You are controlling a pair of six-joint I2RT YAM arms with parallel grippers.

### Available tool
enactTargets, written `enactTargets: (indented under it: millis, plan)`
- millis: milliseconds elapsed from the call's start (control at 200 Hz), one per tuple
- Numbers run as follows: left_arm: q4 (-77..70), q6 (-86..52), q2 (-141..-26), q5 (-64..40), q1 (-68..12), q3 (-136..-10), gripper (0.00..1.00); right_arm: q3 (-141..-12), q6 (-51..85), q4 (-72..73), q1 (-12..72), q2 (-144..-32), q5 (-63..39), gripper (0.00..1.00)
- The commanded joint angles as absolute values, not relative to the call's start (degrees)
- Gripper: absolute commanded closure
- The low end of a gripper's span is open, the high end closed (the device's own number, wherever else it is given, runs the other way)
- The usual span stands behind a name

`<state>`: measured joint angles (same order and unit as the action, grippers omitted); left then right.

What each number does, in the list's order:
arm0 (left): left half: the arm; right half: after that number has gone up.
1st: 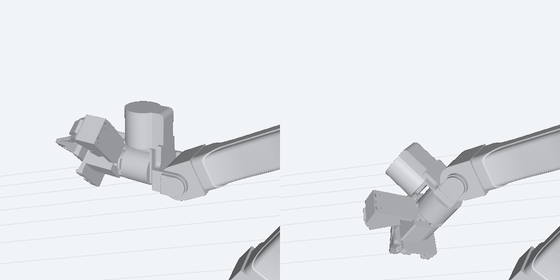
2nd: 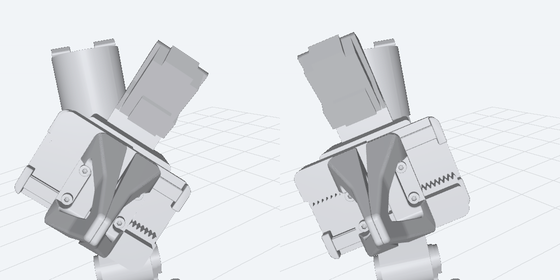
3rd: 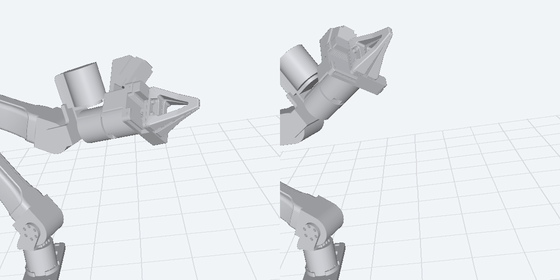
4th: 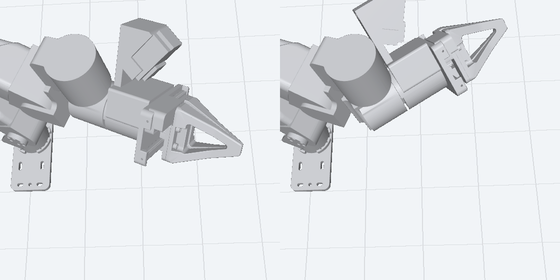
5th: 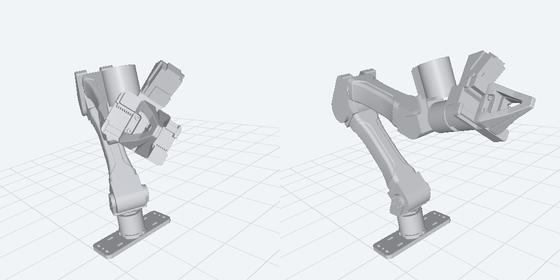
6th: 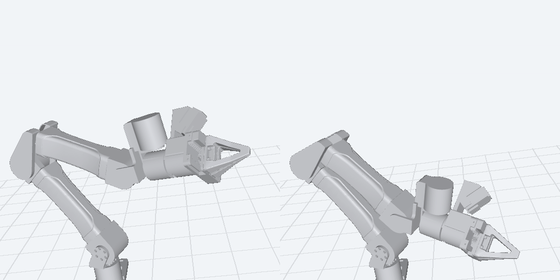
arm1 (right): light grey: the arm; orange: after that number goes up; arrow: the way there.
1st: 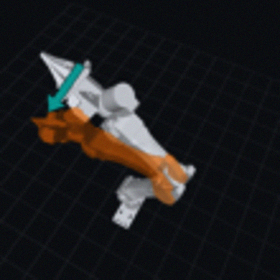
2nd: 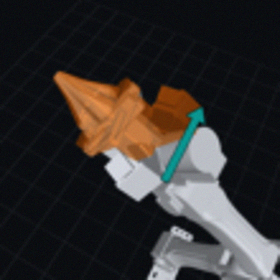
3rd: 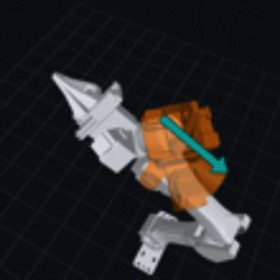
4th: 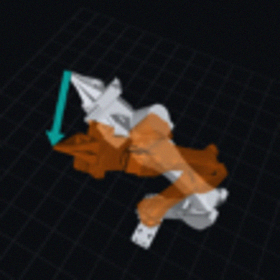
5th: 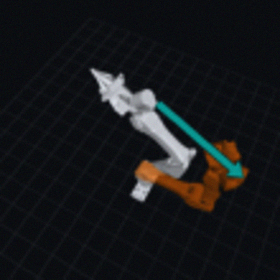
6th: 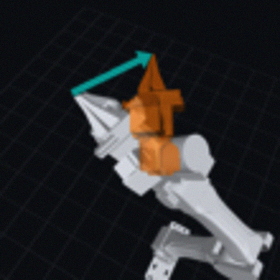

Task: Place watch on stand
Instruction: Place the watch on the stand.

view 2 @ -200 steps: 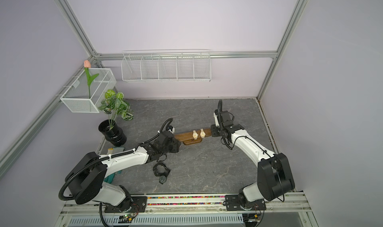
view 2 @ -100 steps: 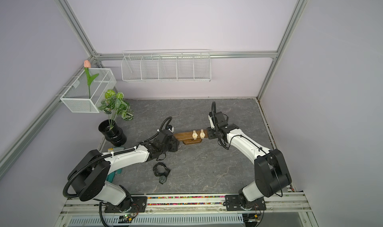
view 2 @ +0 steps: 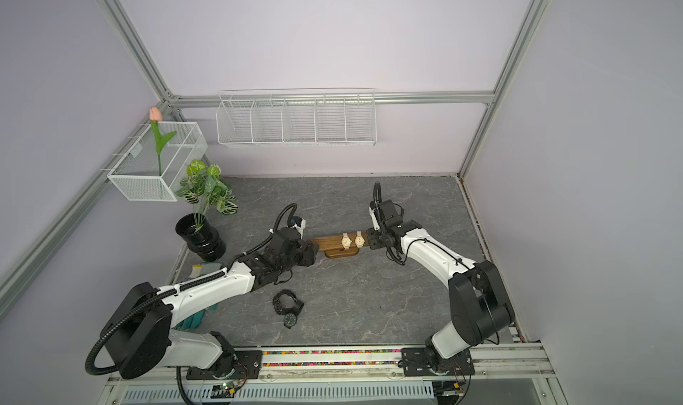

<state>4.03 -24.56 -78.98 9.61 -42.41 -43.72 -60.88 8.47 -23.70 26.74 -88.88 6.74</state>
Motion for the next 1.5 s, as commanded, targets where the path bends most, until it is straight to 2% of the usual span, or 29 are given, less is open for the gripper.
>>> enactTargets:
  millis: [0, 185, 905, 1295, 1495]
  plan:
    - [5.44, -25.25, -77.79, 10.31, -39.23, -42.82, 0.38, -62.25, 6.9, -23.32, 27.07, -88.83, 5.94, 0.6]
    - [2.82, -26.9, -78.66, 5.31, -34.49, -42.05, 0.38, -63.4, 6.39, -23.96, 27.63, -90.48, 5.86, 0.59]
    - [0.79, -26.55, -84.2, 2.47, -34.3, -44.53, 0.41, -65.04, 5.87, -24.39, 29.28, -93.1, 7.14, 0.58]
    - [0.92, -26.64, -84.1, 2.55, -34.32, -44.46, 0.41, -63.91, 6.42, -24.6, 29.39, -91.08, 6.63, 0.46]
    - [1.14, -26.56, -83.64, 2.81, -34.28, -44.21, 0.41, -63.48, 6.76, -24.57, 29.41, -89.94, 7.29, 0.46]
